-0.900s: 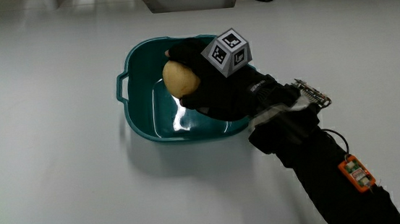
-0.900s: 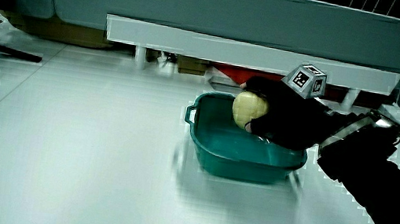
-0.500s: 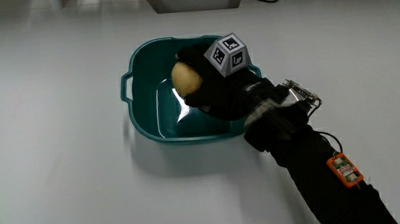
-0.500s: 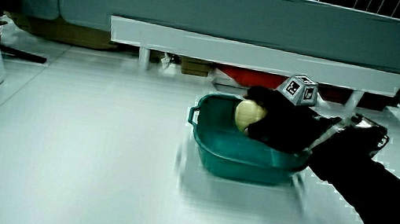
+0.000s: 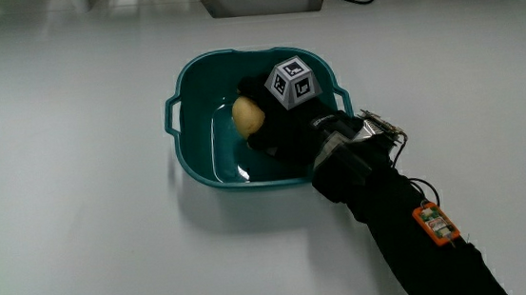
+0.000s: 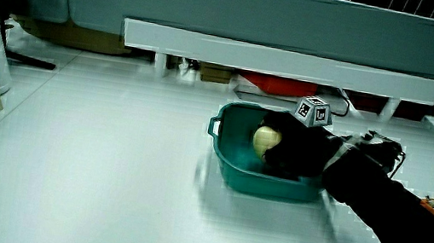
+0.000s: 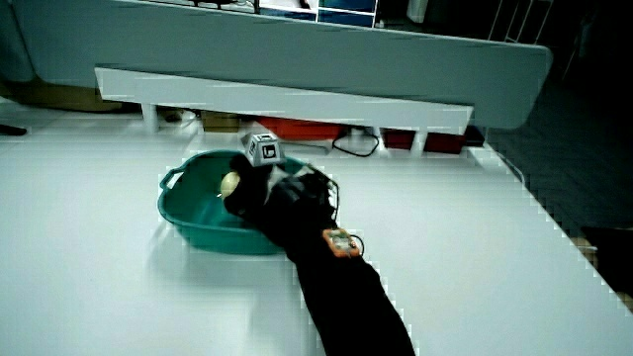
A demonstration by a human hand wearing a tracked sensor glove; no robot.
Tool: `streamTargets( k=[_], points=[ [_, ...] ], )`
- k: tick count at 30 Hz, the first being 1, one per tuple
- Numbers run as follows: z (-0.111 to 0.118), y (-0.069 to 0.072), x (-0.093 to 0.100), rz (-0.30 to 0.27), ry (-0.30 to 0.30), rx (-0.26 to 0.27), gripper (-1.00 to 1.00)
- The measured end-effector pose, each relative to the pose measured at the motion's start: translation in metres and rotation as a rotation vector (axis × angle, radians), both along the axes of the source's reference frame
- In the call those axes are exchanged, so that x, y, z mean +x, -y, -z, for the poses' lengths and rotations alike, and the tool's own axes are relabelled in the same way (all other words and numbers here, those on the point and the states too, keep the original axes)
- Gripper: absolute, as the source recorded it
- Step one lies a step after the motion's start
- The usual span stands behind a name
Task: Place pear into plate
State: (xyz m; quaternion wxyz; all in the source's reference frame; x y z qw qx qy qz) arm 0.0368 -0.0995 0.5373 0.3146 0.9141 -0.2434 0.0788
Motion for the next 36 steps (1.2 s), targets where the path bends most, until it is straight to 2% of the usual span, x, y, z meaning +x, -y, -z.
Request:
streamTargets(
  k=[1,9,14,15,16,19,21,24,27,30,31,33,34,36],
  points=[
    [-0.005,0.0,0.001,-0.007,-0.013,-0.015,0.0],
    [-0.017,-0.001,0.006,-0.018,-0.031,-0.041,0.0],
    [-0.013,-0.001,0.006,-0.022,-0.03,-0.028,0.0],
    [-0.016,-0.001,0.007,-0.017,-0.029,-0.054,0.0],
    [-0.013,-0.001,0.007,-0.021,-0.034,-0.032,0.0],
    [-0.014,-0.002,0.006,-0.019,-0.026,-0.056,0.0],
    [-0.018,-0.002,0.006,-0.017,-0.045,-0.063,0.0],
    [-0.014,-0.002,0.007,-0.023,-0.042,-0.049,0.0],
    [-0.018,-0.003,0.008,-0.027,-0.039,-0.091,-0.17],
    [-0.021,-0.004,0.008,-0.007,-0.05,-0.106,-0.33],
    [-0.023,-0.003,0.008,-0.016,-0.061,-0.102,-0.39],
    [-0.025,-0.004,0.009,-0.023,-0.072,-0.123,-0.5],
    [-0.029,-0.003,0.01,-0.024,-0.076,-0.151,-0.56],
    [-0.025,-0.004,0.01,-0.022,-0.055,-0.138,-0.67]
  ],
)
